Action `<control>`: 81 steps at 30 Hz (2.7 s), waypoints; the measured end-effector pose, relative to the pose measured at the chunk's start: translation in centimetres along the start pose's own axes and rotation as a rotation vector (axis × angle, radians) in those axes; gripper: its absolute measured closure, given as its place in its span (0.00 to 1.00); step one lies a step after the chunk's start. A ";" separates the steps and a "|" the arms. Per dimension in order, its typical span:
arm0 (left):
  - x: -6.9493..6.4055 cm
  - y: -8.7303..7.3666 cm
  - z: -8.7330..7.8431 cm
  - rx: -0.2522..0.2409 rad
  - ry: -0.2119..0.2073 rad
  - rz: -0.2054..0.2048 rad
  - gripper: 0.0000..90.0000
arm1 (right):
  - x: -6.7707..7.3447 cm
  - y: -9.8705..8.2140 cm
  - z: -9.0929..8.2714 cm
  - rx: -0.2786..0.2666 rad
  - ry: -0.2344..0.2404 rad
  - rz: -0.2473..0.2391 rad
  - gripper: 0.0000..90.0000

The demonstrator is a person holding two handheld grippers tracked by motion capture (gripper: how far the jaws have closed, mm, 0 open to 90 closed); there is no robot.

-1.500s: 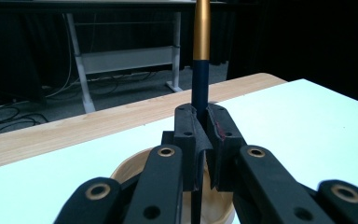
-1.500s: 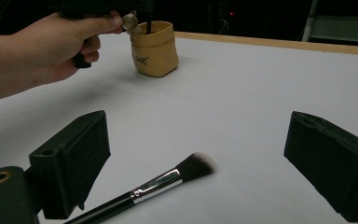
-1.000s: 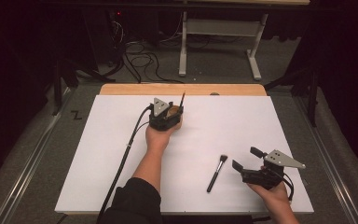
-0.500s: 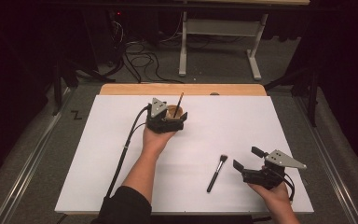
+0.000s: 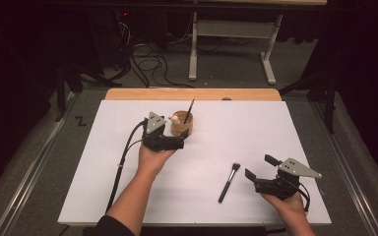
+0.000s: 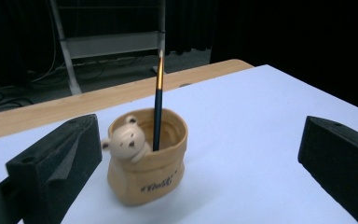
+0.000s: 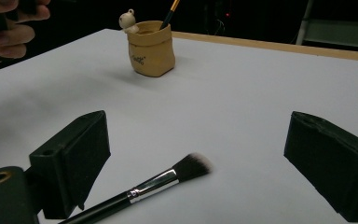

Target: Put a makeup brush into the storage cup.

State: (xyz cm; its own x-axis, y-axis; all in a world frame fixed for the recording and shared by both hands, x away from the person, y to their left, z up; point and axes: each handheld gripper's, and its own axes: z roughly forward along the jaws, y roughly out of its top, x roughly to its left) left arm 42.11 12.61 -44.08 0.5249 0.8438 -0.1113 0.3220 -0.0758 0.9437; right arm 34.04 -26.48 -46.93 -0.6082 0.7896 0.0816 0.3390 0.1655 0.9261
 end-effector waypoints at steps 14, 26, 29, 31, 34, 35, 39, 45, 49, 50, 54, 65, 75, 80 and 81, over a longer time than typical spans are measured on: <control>1.0 -2.8 -5.7 -0.016 -0.010 0.001 0.00 | 0.1 -0.1 0.1 0.012 -0.012 -0.004 0.08; 1.8 -5.5 -9.6 0.002 -0.019 0.004 0.00 | 0.0 -0.2 0.1 0.017 -0.023 -0.005 0.08; 2.1 -6.2 -10.4 0.014 -0.003 0.034 0.00 | -0.1 -0.2 0.1 0.017 -0.029 -0.007 0.08; 2.3 -6.8 -10.8 0.020 0.001 0.041 0.00 | -0.1 -0.3 0.1 0.019 -0.030 -0.003 0.08; 2.6 -7.7 -11.3 0.010 0.010 0.023 0.00 | -0.2 -0.4 0.0 0.024 -0.040 0.004 0.08; 2.7 -8.3 -11.6 0.001 0.025 0.025 0.01 | -0.3 -0.4 0.0 0.022 -0.044 -0.001 0.08; 2.7 -9.1 -11.8 0.026 -0.002 0.020 0.01 | -0.3 -0.4 -0.2 0.014 -0.061 0.007 0.08; 2.2 -9.0 -11.5 0.008 -0.044 0.016 0.01 | 0.0 -0.3 -0.1 0.008 -0.086 0.004 0.08; 2.5 -8.9 -11.6 0.000 -0.047 0.012 0.01 | 0.0 -0.3 -0.1 0.012 -0.096 0.001 0.08; 2.6 -8.9 -11.6 -0.004 -0.045 0.005 0.01 | -0.1 -0.4 -0.1 0.014 -0.099 0.004 0.08; 3.3 -9.0 -11.6 -0.004 -0.041 -0.028 0.01 | -0.5 -0.5 -0.2 0.013 -0.113 0.015 0.08; 4.3 -8.9 -11.4 0.005 -0.047 -0.022 0.03 | -0.8 -0.2 -0.4 0.010 -0.153 0.013 0.08; 4.9 -8.9 -11.5 0.027 -0.071 0.009 0.05 | -1.8 -0.3 -0.4 0.084 -0.204 0.042 0.06; 5.0 -8.9 -11.7 0.028 -0.045 0.027 0.08 | -1.3 0.0 -0.3 0.140 -0.215 0.000 0.05; 5.0 -8.9 -11.7 0.027 -0.044 0.030 0.08 | -1.2 0.0 -0.3 0.155 -0.216 -0.001 0.05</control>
State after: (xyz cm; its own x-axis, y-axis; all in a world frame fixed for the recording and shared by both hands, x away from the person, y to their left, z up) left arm 32.63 23.69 -49.34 0.5685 0.8170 -0.0968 0.3260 -0.1157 0.9383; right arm 34.60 -27.62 -46.98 -0.4468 0.8945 -0.0156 0.4541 0.2418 0.8575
